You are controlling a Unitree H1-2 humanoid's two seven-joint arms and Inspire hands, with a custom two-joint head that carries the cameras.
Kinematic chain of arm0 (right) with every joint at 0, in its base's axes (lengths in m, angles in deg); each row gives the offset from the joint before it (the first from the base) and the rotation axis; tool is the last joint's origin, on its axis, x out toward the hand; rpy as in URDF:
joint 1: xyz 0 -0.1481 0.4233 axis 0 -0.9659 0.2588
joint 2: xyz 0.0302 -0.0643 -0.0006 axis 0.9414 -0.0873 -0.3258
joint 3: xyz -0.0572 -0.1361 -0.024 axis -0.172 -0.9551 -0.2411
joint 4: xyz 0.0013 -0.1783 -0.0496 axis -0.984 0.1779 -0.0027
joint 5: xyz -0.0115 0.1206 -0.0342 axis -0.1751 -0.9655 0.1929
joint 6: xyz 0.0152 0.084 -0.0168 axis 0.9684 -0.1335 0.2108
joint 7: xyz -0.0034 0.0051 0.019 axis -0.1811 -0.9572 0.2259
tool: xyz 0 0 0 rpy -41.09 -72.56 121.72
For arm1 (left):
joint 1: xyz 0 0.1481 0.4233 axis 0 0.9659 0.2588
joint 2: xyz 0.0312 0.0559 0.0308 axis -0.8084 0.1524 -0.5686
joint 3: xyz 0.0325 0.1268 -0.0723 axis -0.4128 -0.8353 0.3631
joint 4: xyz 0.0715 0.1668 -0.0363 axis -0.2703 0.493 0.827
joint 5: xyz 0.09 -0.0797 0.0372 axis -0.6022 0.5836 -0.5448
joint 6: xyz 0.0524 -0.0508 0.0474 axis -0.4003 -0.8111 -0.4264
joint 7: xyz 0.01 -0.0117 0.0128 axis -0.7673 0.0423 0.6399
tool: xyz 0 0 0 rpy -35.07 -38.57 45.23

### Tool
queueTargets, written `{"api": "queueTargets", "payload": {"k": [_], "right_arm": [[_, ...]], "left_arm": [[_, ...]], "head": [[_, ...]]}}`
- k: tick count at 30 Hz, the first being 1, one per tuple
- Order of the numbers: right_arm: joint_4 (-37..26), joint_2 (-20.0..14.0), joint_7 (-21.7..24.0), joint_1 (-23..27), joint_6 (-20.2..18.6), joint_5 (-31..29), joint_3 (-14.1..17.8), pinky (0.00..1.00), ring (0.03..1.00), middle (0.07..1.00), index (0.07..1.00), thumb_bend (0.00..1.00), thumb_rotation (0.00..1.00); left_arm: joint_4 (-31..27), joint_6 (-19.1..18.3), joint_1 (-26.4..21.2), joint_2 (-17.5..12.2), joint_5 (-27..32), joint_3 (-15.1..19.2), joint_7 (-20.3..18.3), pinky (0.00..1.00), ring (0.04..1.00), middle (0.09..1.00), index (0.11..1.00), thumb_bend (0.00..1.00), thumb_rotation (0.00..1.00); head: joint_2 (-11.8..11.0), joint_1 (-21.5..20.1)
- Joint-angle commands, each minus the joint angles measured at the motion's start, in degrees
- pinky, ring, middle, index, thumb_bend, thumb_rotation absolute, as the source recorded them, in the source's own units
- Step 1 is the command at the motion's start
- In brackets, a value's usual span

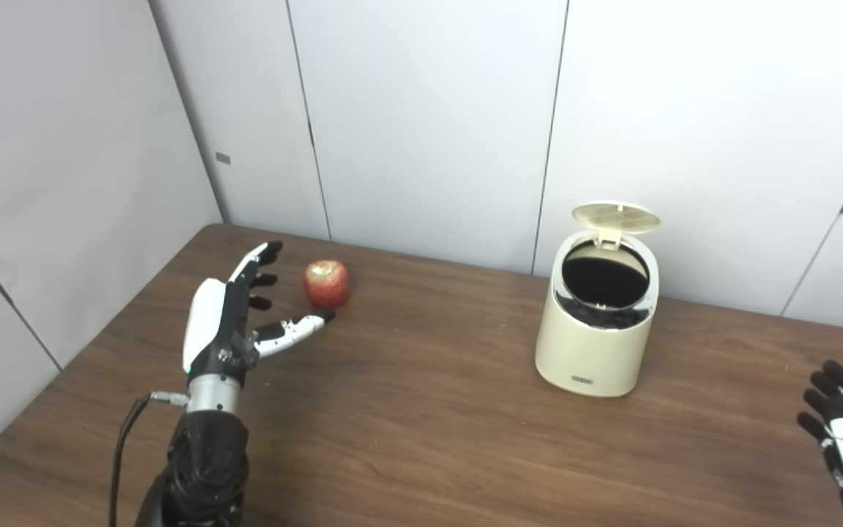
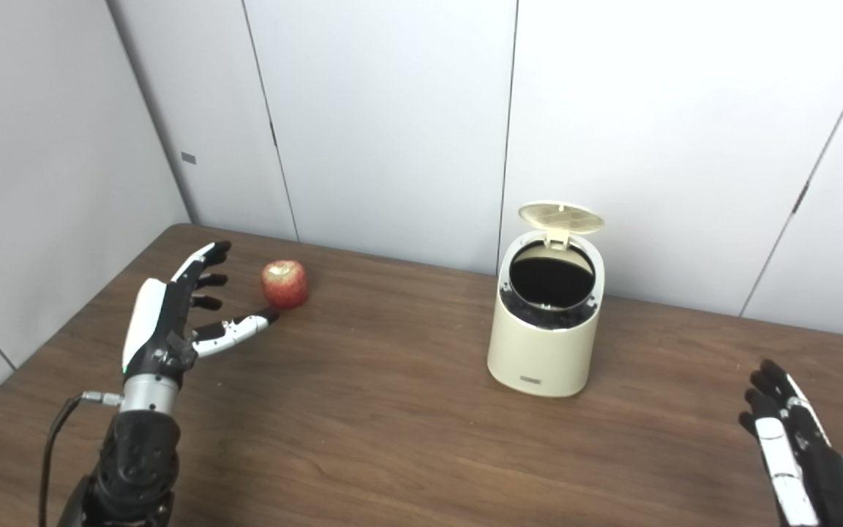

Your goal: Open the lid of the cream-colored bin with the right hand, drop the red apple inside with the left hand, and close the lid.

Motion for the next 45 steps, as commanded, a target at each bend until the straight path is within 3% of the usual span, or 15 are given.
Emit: {"api": "queueTargets", "payload": {"k": [1, 5, 8, 10, 14, 18, 22, 26, 34, 45], "right_arm": [[-3.0, -0.4, -0.2, 1.3, 0.0, 0.5, -0.1, 0.84, 0.902, 0.906, 0.899, 0.27, 0.74], [-3.1, -0.3, -0.3, 1.5, -0.3, 0.6, -0.2, 0.83, 0.899, 0.907, 0.893, 0.25, 0.74], [-3.3, 0.4, -0.8, 1.6, -0.8, 0.3, -0.1, 0.83, 0.894, 0.904, 0.886, 0.25, 0.69], [-3.6, 0.6, -0.9, 1.5, -1.1, 0.1, -0.2, 0.86, 0.91, 0.911, 0.898, 0.25, 0.69], [-3.9, 0.4, -0.7, 1.2, -1.6, 0.3, -0.6, 0.88, 0.923, 0.92, 0.908, 0.25, 0.7], [-4.1, 0.2, -0.7, 0.9, -1.5, 0.6, -1.0, 0.88, 0.917, 0.917, 0.909, 0.25, 0.71], [-3.6, -0.2, -0.4, 0.7, -0.9, 0.9, -1.3, 0.85, 0.907, 0.915, 0.911, 0.24, 0.71], [-2.4, -0.5, 0.0, 0.5, 0.4, 0.5, -1.3, 0.9, 0.916, 0.919, 0.922, 0.25, 0.68], [-0.9, -0.9, 0.3, 0.0, 3.0, 1.8, -2.1, 0.87, 0.922, 0.918, 0.919, 0.27, 0.59], [0.6, -1.5, 0.5, -0.1, 5.4, 3.0, -2.2, 0.83, 0.897, 0.909, 0.899, 0.31, 0.6]], "left_arm": [[0.3, -0.6, -3.2, -3.2, -2.6, -0.2, -0.3, 0.63, 0.786, 0.879, 0.884, 0.86, 0.24], [3.6, -3.6, -6.2, -6.3, -4.5, -1.1, -2.1, 0.62, 0.769, 0.858, 0.883, 0.88, 0.23], [6.1, -7.1, -8.8, -9.3, -7.7, -2.8, -6.8, 0.67, 0.853, 0.92, 0.914, 0.9, 0.25], [8.0, -7.3, -10.4, -11.1, -10.5, -4.1, -10.5, 0.72, 0.929, 0.979, 0.952, 0.9, 0.28], [11.8, -7.3, -13.9, -13.8, -13.3, -6.7, -16.0, 0.75, 0.968, 0.999, 0.988, 0.93, 0.28], [15.3, -7.3, -17.3, -14.2, -14.2, -7.9, -19.8, 0.79, 0.997, 1.0, 0.999, 0.96, 0.27], [18.8, -7.3, -20.0, -13.3, -14.3, -8.5, -20.2, 0.82, 0.997, 1.0, 0.988, 0.97, 0.26], [23.2, -7.2, -22.1, -13.0, -13.7, -10.0, -18.7, 0.79, 0.983, 1.0, 0.978, 0.98, 0.23], [30.0, -7.3, -25.5, -13.9, -11.6, -11.9, -19.5, 0.78, 0.986, 1.0, 0.995, 0.97, 0.22], [36.8, -7.3, -30.8, -16.2, -12.0, -17.0, -21.4, 0.73, 0.944, 1.0, 0.962, 0.96, 0.2]], "head": [[0.0, 0.0], [0.0, -0.6], [0.0, -0.9], [0.0, -1.0], [0.0, -1.5], [0.4, -2.1], [0.6, -2.7], [0.5, -3.0], [0.4, -4.1], [0.7, -4.9]]}}
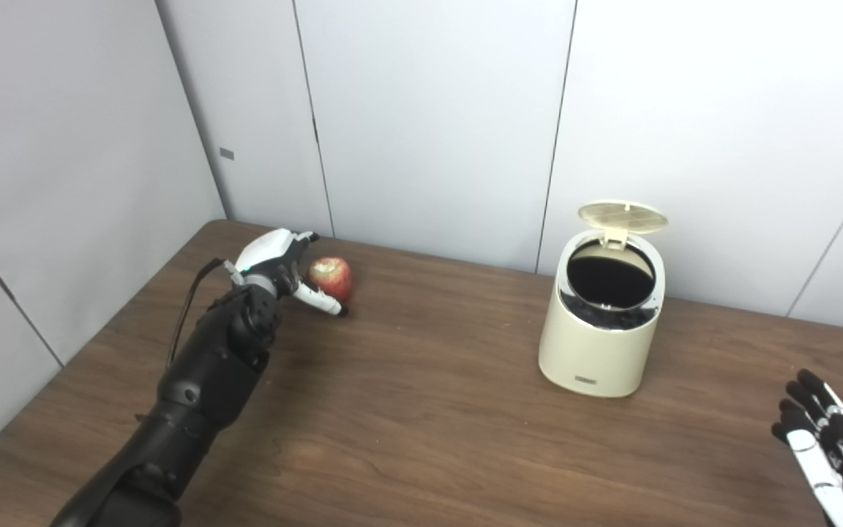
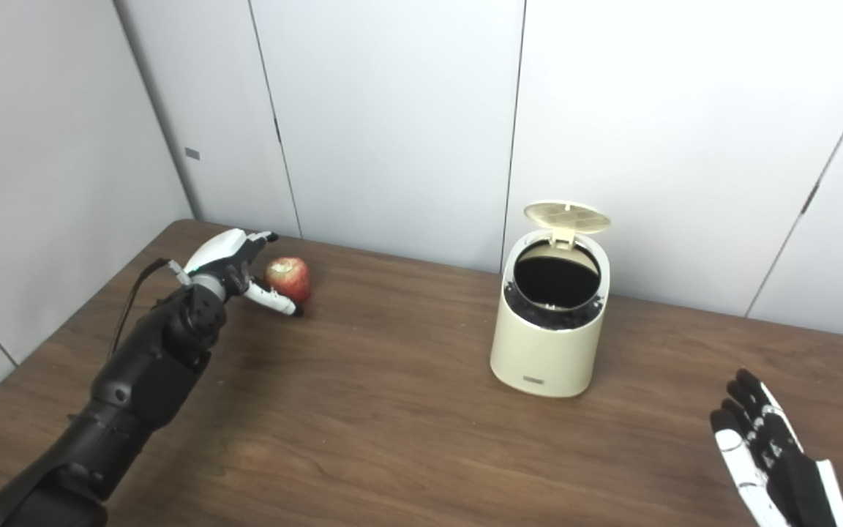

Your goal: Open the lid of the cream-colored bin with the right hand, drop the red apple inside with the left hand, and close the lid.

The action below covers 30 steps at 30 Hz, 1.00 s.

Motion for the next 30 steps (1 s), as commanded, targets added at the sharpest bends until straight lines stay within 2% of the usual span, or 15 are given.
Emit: {"api": "queueTargets", "payload": {"k": [1, 7, 16, 21, 23, 25, 28, 30], "right_arm": [[-0.7, -1.0, 0.2, 1.2, 3.5, 0.4, 0.3, 0.82, 0.894, 0.907, 0.896, 0.32, 0.6], [0.1, -1.5, 0.8, 1.1, 4.8, 0.2, 0.0, 0.79, 0.882, 0.898, 0.88, 0.34, 0.61], [0.1, -1.5, 0.8, 0.9, 5.1, 0.7, -0.4, 0.75, 0.854, 0.877, 0.865, 0.36, 0.61], [-0.2, -1.7, 0.5, 0.7, 5.2, 2.1, -0.6, 0.74, 0.852, 0.875, 0.856, 0.37, 0.63], [-0.3, -1.7, 0.6, 0.7, 5.1, 2.4, -0.6, 0.74, 0.852, 0.875, 0.854, 0.36, 0.65], [-0.3, -1.5, 0.7, 0.7, 5.0, 2.0, -0.4, 0.74, 0.851, 0.875, 0.852, 0.36, 0.66], [-0.3, -1.5, 0.6, 0.7, 5.1, 1.9, -0.3, 0.75, 0.854, 0.877, 0.85, 0.36, 0.65], [-0.2, -1.5, 0.7, 0.7, 5.4, 1.8, -0.3, 0.75, 0.857, 0.877, 0.851, 0.36, 0.66]], "left_arm": [[0.2, 0.0, -4.7, -2.1, -1.4, -0.4, 0.0, 0.73, 0.943, 1.0, 0.963, 0.95, 0.21], [3.2, 0.0, -8.1, -1.3, -3.0, -2.5, 0.3, 0.69, 0.921, 0.992, 0.935, 0.94, 0.2], [5.0, 0.3, -9.7, -0.5, -1.7, -4.3, 0.7, 0.68, 0.874, 0.923, 0.881, 0.93, 0.16], [5.2, 0.1, -9.6, -0.7, -1.0, -4.7, 0.0, 0.61, 0.766, 0.854, 0.818, 0.89, 0.11], [5.6, 0.0, -9.8, -0.9, -1.1, -4.8, -1.5, 0.61, 0.741, 0.819, 0.783, 0.88, 0.08], [6.0, 0.0, -10.4, -1.2, -2.3, -5.0, -5.2, 0.58, 0.694, 0.745, 0.767, 0.85, 0.08], [6.5, 0.0, -11.3, -2.2, -5.2, -6.7, -11.4, 0.63, 0.71, 0.75, 0.744, 0.84, 0.06], [6.5, 0.0, -11.6, -2.5, -7.0, -7.3, -13.9, 0.56, 0.669, 0.719, 0.725, 0.86, 0.05]], "head": [[0.1, -0.2], [0.0, -0.5], [0.3, -1.3], [0.3, -1.5], [0.4, -1.6], [0.4, -1.6], [0.5, -1.7], [0.5, -1.7]]}}
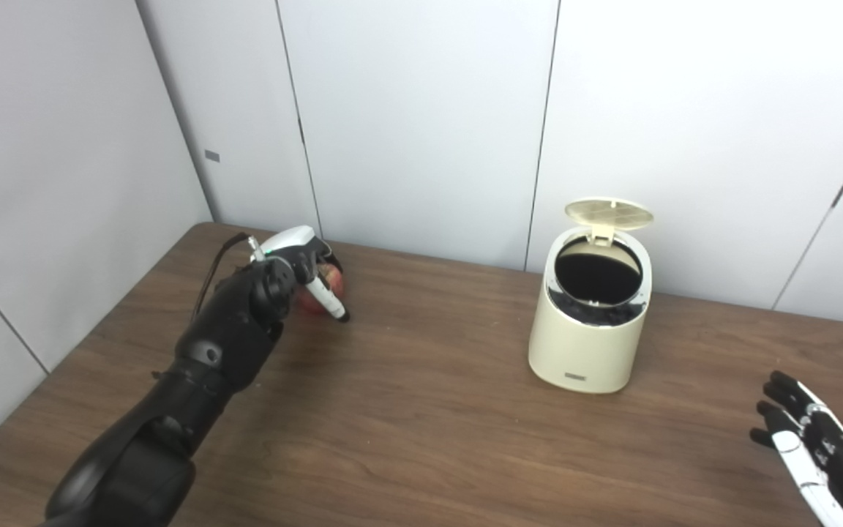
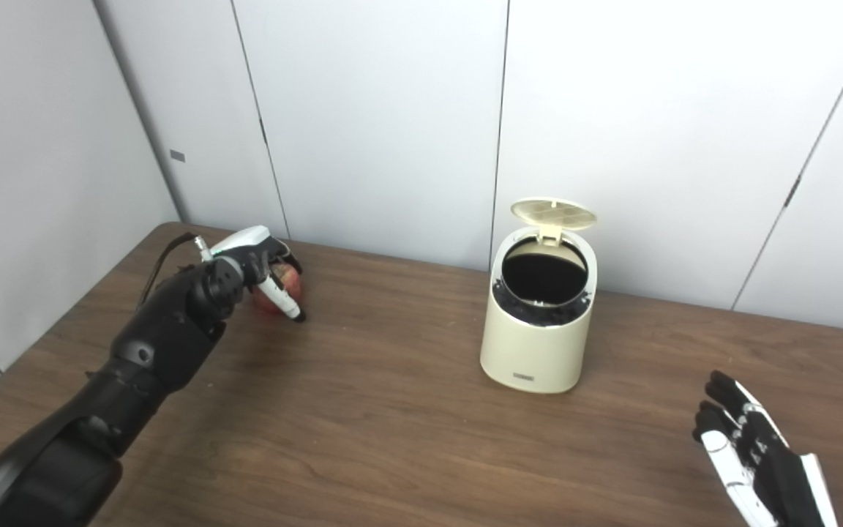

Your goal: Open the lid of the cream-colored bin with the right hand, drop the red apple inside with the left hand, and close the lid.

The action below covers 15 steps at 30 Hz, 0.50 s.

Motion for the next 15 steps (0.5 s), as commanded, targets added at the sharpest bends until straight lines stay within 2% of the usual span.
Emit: {"api": "queueTargets", "payload": {"k": [1, 2, 7, 8, 9, 11, 13, 15], "right_arm": [[-1.5, -0.3, 0.1, 1.1, 3.1, -0.5, 0.4, 0.76, 0.858, 0.877, 0.851, 0.36, 0.66], [-1.3, -0.3, 0.2, 1.2, 3.3, -0.8, 0.4, 0.76, 0.863, 0.881, 0.851, 0.36, 0.67], [-0.6, 0.0, 0.1, 1.4, 3.1, -1.8, 0.7, 0.79, 0.871, 0.88, 0.853, 0.39, 0.67], [-0.7, 0.0, 0.1, 1.4, 3.0, -1.9, 0.7, 0.79, 0.872, 0.881, 0.856, 0.39, 0.67], [-0.7, 0.0, 0.1, 1.3, 3.0, -1.9, 0.7, 0.79, 0.871, 0.882, 0.859, 0.39, 0.67], [-0.7, 0.0, 0.0, 1.3, 3.2, -1.7, 0.7, 0.79, 0.868, 0.882, 0.86, 0.38, 0.68], [-0.6, -0.2, 0.1, 1.4, 3.3, -1.9, 0.7, 0.79, 0.876, 0.884, 0.86, 0.39, 0.7], [-0.3, -0.3, 0.4, 1.3, 3.7, -2.2, 0.7, 0.8, 0.881, 0.887, 0.865, 0.39, 0.72]], "left_arm": [[-0.6, -0.1, -3.3, -2.2, -2.9, -0.2, -2.1, 0.54, 0.657, 0.711, 0.72, 0.87, 0.05], [-0.5, -0.1, -3.5, -2.1, -3.9, -0.2, -3.0, 0.44, 0.551, 0.629, 0.709, 0.87, 0.04], [0.4, -0.1, -4.1, -1.4, -7.3, 0.8, -6.0, 0.5, 0.611, 0.664, 0.711, 0.84, 0.02], [0.2, -0.1, -4.0, -1.2, -7.6, 1.1, -5.9, 0.46, 0.561, 0.627, 0.696, 0.83, 0.01], [-0.1, -0.1, -3.8, -1.0, -7.4, 1.6, -5.3, 0.4, 0.493, 0.559, 0.676, 0.69, 0.0], [-1.3, -0.1, -3.1, -0.5, -7.1, 2.9, -3.7, 0.34, 0.405, 0.489, 0.605, 0.56, 0.0], [-2.2, -0.1, -2.7, -0.2, -8.2, 3.4, -2.5, 0.33, 0.373, 0.465, 0.556, 0.51, 0.0], [-2.7, -0.1, -2.4, -0.1, -9.2, 3.3, -1.0, 0.35, 0.394, 0.473, 0.517, 0.5, 0.0]], "head": [[0.0, 0.0], [0.1, 0.0], [0.2, 0.0], [0.2, 0.0], [0.2, 0.0], [0.4, 0.0], [0.5, 0.1], [0.5, 0.1]]}}
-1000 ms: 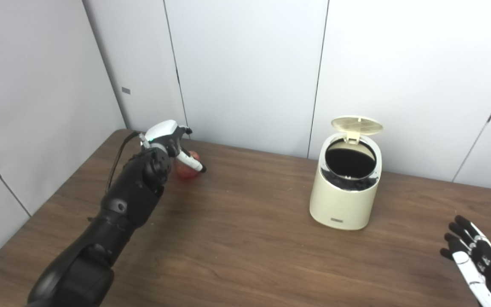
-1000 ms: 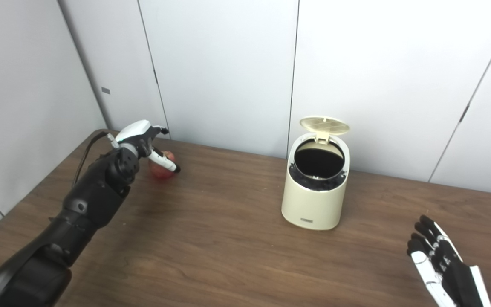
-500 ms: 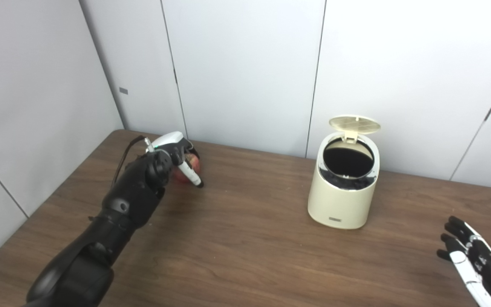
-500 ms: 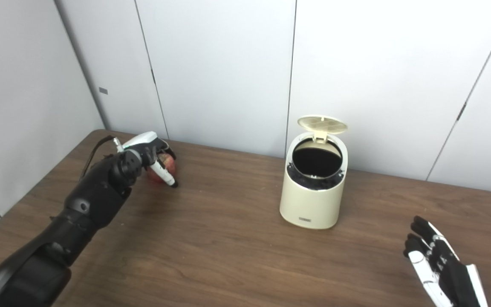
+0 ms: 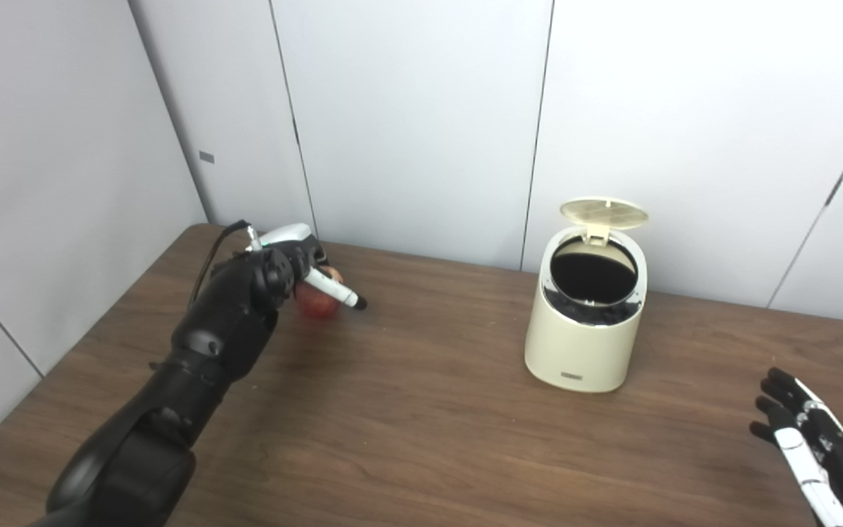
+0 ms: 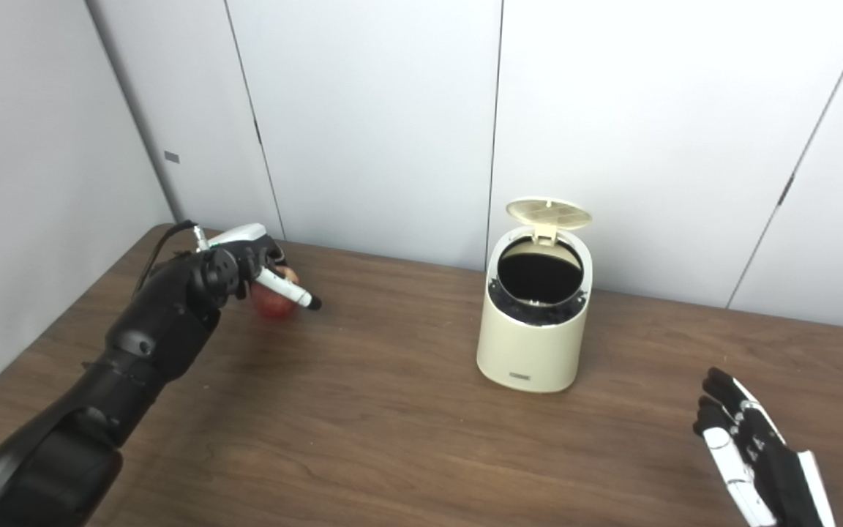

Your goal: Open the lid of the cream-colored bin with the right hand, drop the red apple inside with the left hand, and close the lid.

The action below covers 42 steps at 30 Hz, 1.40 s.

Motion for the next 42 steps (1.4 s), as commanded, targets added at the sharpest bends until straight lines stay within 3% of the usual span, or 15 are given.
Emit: {"api": "queueTargets", "payload": {"k": [1, 4, 9, 12, 15, 22, 24, 25, 27, 30, 38, 42], "right_arm": [[-0.6, -0.4, 0.5, 1.3, 3.0, -0.9, 0.4, 0.8, 0.883, 0.889, 0.866, 0.39, 0.74], [-0.3, -0.4, 0.5, 1.4, 3.0, -1.5, 0.6, 0.81, 0.887, 0.89, 0.869, 0.41, 0.77], [0.3, -0.4, 0.5, 1.5, 2.7, -2.1, 0.8, 0.82, 0.893, 0.891, 0.872, 0.46, 0.82], [0.7, -0.3, 0.6, 1.6, 2.8, -2.5, 0.9, 0.82, 0.897, 0.891, 0.878, 0.47, 0.83], [1.0, -0.3, 0.5, 1.7, 3.2, -2.3, 0.8, 0.81, 0.894, 0.89, 0.878, 0.49, 0.84], [1.2, -0.4, 0.5, 1.7, 3.7, -2.1, 0.7, 0.81, 0.888, 0.887, 0.873, 0.46, 0.84], [0.9, -0.4, 0.4, 1.7, 3.6, -1.8, 0.5, 0.81, 0.888, 0.889, 0.874, 0.46, 0.84], [0.9, -0.5, 0.4, 1.7, 3.7, -1.5, 0.4, 0.81, 0.887, 0.889, 0.874, 0.46, 0.84], [0.9, -0.7, 0.4, 1.7, 3.8, -0.8, 0.2, 0.8, 0.88, 0.887, 0.877, 0.45, 0.86], [1.3, -0.6, 0.3, 1.8, 4.4, -0.5, 0.2, 0.79, 0.88, 0.89, 0.871, 0.43, 0.86], [1.7, 0.0, -0.7, 1.9, 4.4, 1.1, 0.0, 0.77, 0.864, 0.886, 0.86, 0.39, 0.86], [2.1, 0.6, -0.6, 1.8, 4.7, 0.3, 0.2, 0.8, 0.884, 0.899, 0.866, 0.38, 0.84]], "left_arm": [[-2.2, -0.1, -2.1, -0.8, -1.9, 0.9, 3.1, 0.36, 0.409, 0.483, 0.506, 0.5, 0.0], [-2.6, -0.1, -1.9, -0.4, -2.7, 1.5, 3.6, 0.32, 0.392, 0.461, 0.508, 0.5, 0.0], [-4.2, -0.1, -1.2, 0.2, -2.6, 2.8, 5.8, 0.44, 0.47, 0.512, 0.479, 0.5, 0.0], [-5.2, -0.1, -0.7, 0.3, -1.7, 2.8, 8.5, 0.36, 0.412, 0.465, 0.504, 0.5, 0.0], [-7.1, 0.0, 0.0, 0.3, -1.0, 3.0, 10.5, 0.37, 0.417, 0.464, 0.504, 0.5, 0.0], [-15.1, 0.7, 3.1, 1.4, 3.0, 5.3, 16.1, 0.39, 0.389, 0.489, 0.493, 0.5, 0.0], [-17.2, 1.0, 3.8, 1.9, 3.8, 5.6, 17.8, 0.46, 0.418, 0.502, 0.479, 0.5, 0.0], [-18.7, 1.2, 4.4, 2.3, 4.5, 5.9, 18.5, 0.48, 0.424, 0.504, 0.476, 0.5, 0.0], [-20.7, 1.6, 5.3, 3.0, 5.5, 6.2, 19.7, 0.39, 0.422, 0.499, 0.474, 0.48, 0.0], [-24.1, 0.5, 6.5, 4.8, 6.4, 6.7, 21.0, 0.34, 0.417, 0.491, 0.478, 0.48, 0.0], [-35.4, 0.0, 10.7, 11.1, 7.0, 6.9, 21.3, 0.35, 0.394, 0.473, 0.508, 0.47, 0.0], [-39.6, 0.3, 12.6, 12.9, 6.6, 6.1, 21.5, 0.38, 0.392, 0.455, 0.518, 0.47, 0.0]], "head": [[0.0, 0.1], [0.1, 0.2], [0.2, 0.3], [0.1, 0.3], [0.1, 0.0], [-0.3, -1.1], [-0.3, -1.5], [-0.3, -2.0], [-0.5, -2.5], [-0.6, -3.3], [-1.0, -5.1], [-1.1, -5.8]]}}
